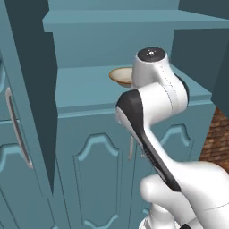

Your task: Retrieve the bowl from the cabinet, then place the raw meat into the bowl to avoid contamination.

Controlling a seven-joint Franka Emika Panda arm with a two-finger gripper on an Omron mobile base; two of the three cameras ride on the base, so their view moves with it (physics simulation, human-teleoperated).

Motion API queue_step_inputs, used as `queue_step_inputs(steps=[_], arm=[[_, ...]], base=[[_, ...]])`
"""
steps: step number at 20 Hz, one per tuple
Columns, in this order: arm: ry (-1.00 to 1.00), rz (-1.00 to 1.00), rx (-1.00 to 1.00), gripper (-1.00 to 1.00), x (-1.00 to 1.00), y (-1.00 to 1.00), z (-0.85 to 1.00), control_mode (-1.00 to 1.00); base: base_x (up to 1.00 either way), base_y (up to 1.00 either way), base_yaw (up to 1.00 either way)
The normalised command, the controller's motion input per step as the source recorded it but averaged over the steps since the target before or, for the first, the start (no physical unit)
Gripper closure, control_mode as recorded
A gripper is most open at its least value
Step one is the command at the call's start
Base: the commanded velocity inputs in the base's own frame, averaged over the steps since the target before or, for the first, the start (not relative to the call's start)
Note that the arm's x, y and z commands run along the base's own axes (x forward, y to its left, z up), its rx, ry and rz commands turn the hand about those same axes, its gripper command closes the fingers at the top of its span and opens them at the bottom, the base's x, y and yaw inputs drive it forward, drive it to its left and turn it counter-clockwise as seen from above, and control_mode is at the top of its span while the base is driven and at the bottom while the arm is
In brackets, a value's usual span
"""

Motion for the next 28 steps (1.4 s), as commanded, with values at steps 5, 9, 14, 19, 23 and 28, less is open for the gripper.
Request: queue_step_inputs(steps=[5,9,14,19,23,28], arm=[[-0.12,0.23,-0.25,-1.00,0.30,-0.17,0.02,-1.00],[-0.11,0.24,-0.22,-1.00,0.36,-0.19,0.02,-1.00],[-0.02,0.17,-0.21,-1.00,0.36,-0.12,0.21,-1.00],[0.00,0.11,-0.20,-1.00,0.31,-0.01,0.28,-1.00],[0.00,0.07,-0.17,-1.00,0.45,0.00,0.19,-1.00],[0.00,0.07,-0.12,-1.00,0.55,-0.02,0.08,-1.00]], base=[[0.00,0.00,0.00],[0.00,0.00,0.00],[0.00,0.00,0.00],[0.00,0.00,0.00],[0.00,0.00,0.00],[0.00,0.00,0.00]])
